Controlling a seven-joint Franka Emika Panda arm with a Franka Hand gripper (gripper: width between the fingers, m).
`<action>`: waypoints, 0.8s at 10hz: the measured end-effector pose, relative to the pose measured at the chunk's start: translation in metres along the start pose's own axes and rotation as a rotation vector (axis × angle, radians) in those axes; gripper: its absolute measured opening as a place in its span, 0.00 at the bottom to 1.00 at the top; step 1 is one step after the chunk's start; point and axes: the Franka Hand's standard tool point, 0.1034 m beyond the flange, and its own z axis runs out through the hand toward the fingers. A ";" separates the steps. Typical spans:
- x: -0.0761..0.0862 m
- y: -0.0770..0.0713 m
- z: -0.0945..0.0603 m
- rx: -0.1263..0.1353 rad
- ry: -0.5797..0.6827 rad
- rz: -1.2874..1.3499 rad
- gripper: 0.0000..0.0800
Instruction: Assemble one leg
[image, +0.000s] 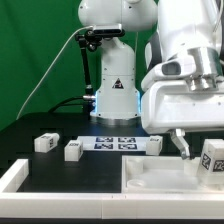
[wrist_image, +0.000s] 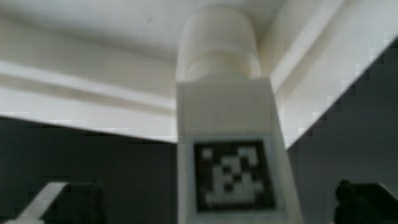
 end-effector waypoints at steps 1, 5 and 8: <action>0.007 -0.002 -0.005 0.009 -0.025 -0.003 0.81; -0.002 -0.011 -0.001 0.072 -0.304 0.008 0.81; 0.007 0.000 0.009 0.116 -0.534 0.020 0.81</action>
Offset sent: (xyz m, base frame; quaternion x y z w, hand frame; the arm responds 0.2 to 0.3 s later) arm 0.0000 0.0000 0.0000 0.0000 -0.2377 0.0000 0.9713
